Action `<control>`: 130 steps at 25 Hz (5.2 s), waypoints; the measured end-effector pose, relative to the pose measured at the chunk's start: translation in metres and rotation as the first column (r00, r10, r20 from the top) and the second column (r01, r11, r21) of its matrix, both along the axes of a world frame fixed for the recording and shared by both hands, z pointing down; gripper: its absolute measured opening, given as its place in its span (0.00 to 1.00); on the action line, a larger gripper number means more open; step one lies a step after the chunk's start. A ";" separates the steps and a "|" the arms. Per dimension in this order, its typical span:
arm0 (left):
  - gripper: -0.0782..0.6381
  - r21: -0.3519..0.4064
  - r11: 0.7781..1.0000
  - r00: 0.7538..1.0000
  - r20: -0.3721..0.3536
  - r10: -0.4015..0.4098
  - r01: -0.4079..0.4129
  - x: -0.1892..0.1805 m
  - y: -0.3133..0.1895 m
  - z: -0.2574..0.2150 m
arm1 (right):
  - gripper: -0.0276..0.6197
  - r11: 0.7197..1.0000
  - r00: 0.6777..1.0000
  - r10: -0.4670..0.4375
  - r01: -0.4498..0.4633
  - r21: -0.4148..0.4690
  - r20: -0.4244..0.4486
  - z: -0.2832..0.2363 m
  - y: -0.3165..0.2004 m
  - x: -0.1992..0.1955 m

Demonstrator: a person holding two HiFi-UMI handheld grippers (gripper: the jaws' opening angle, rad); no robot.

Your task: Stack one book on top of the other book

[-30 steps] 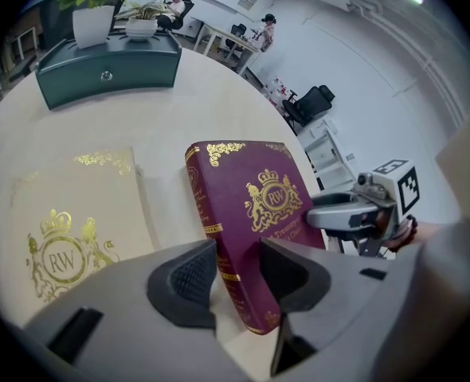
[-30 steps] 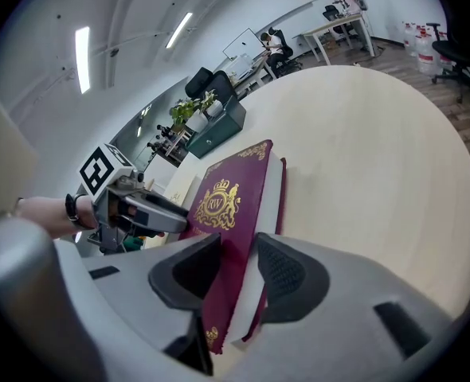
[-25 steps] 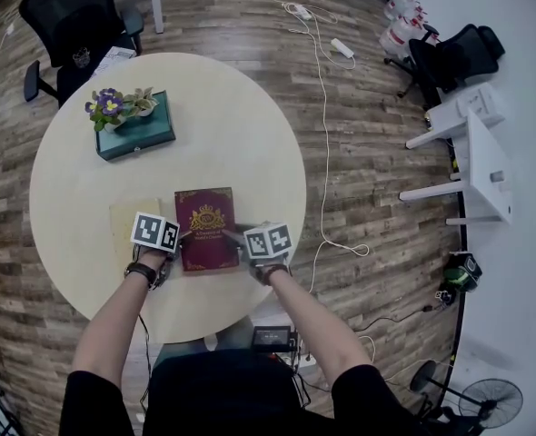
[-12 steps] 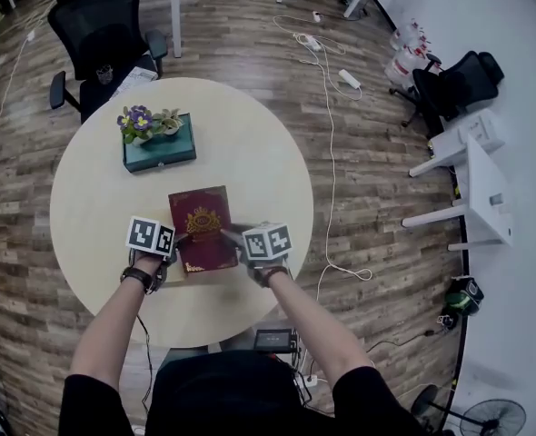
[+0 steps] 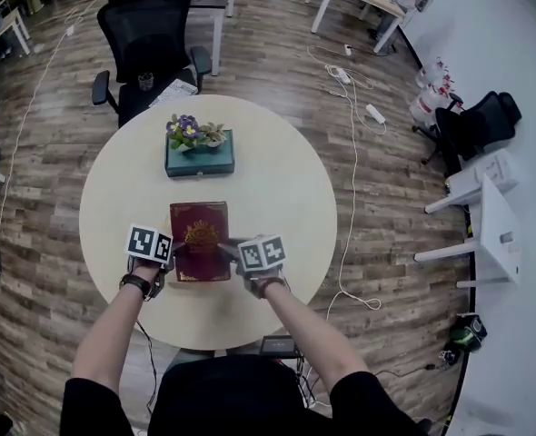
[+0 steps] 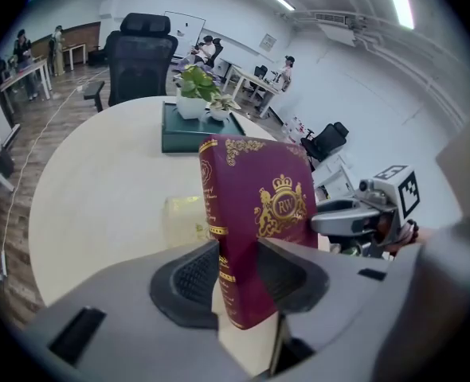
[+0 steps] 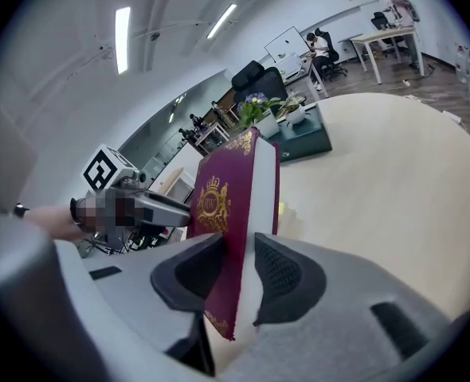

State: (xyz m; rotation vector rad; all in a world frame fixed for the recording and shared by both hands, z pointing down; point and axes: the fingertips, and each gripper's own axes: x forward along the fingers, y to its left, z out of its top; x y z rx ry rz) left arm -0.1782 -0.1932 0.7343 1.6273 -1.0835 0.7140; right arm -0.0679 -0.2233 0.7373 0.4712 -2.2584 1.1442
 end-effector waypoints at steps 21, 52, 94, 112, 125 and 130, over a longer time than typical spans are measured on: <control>0.30 -0.084 0.996 0.999 -0.031 -0.026 0.023 -0.053 0.007 0.059 | 0.23 0.991 0.997 0.011 -0.021 -0.133 -0.074 0.061 0.016 -0.050; 0.29 0.734 0.679 1.000 0.010 0.010 -0.014 -0.032 0.012 -0.195 | 0.28 0.862 0.999 -0.027 0.009 0.507 0.028 -0.159 0.019 -0.020; 0.12 0.970 0.244 0.938 0.073 -0.337 0.012 -0.042 0.111 -0.336 | 0.05 0.494 0.957 0.183 -0.286 0.821 0.223 -0.298 0.062 0.075; 0.12 0.967 0.254 0.934 0.071 -0.350 0.021 -0.045 0.102 -0.335 | 0.05 0.522 0.953 0.202 -0.299 0.799 0.226 -0.277 0.051 0.078; 0.12 0.967 0.253 0.929 0.061 -0.366 0.036 -0.059 0.111 -0.332 | 0.05 0.532 0.952 0.190 -0.305 0.790 0.240 -0.273 0.054 0.054; 0.12 0.966 0.255 0.930 0.051 -0.363 0.047 -0.062 0.113 -0.330 | 0.05 0.529 0.954 0.177 -0.298 0.795 0.240 -0.273 0.055 0.048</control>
